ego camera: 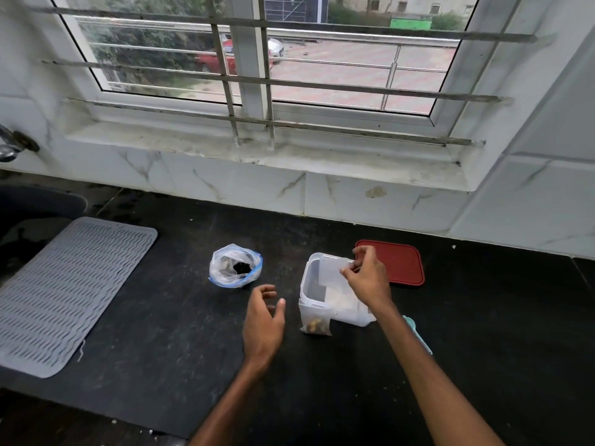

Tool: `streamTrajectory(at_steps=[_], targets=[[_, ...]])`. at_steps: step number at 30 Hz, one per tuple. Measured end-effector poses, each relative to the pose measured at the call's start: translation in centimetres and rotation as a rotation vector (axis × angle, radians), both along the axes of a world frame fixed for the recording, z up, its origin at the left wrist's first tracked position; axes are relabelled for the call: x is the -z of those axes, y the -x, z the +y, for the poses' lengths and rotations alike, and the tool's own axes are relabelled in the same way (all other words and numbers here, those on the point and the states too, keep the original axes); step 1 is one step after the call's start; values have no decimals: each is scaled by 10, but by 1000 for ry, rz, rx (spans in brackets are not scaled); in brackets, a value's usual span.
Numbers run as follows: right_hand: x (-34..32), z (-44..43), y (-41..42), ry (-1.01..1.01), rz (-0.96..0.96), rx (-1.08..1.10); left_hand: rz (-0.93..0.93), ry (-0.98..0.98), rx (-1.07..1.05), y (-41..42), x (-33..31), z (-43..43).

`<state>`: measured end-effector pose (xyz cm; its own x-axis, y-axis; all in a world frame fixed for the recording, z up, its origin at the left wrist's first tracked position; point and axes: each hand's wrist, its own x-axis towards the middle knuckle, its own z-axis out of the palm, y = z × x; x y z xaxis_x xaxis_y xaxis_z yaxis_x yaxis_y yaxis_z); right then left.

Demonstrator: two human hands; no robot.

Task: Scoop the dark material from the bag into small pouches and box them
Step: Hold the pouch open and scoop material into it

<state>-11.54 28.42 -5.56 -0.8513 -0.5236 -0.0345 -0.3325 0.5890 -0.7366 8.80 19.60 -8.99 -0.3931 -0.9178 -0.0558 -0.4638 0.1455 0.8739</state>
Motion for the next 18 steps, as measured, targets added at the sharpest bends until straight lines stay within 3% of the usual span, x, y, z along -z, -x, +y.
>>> streamTrajectory(at_steps=[4,9,15,18], targets=[[-28,13,-31,164,-93,-49,163,57,193,12,-44,14],[-36,26,-75,310,-396,-66,320,-67,284,18,-59,32],[-45,32,-91,439,-715,-4,356,-204,295,13,-54,32],[-49,33,-97,478,-764,5,349,-226,277,11,-52,30]])
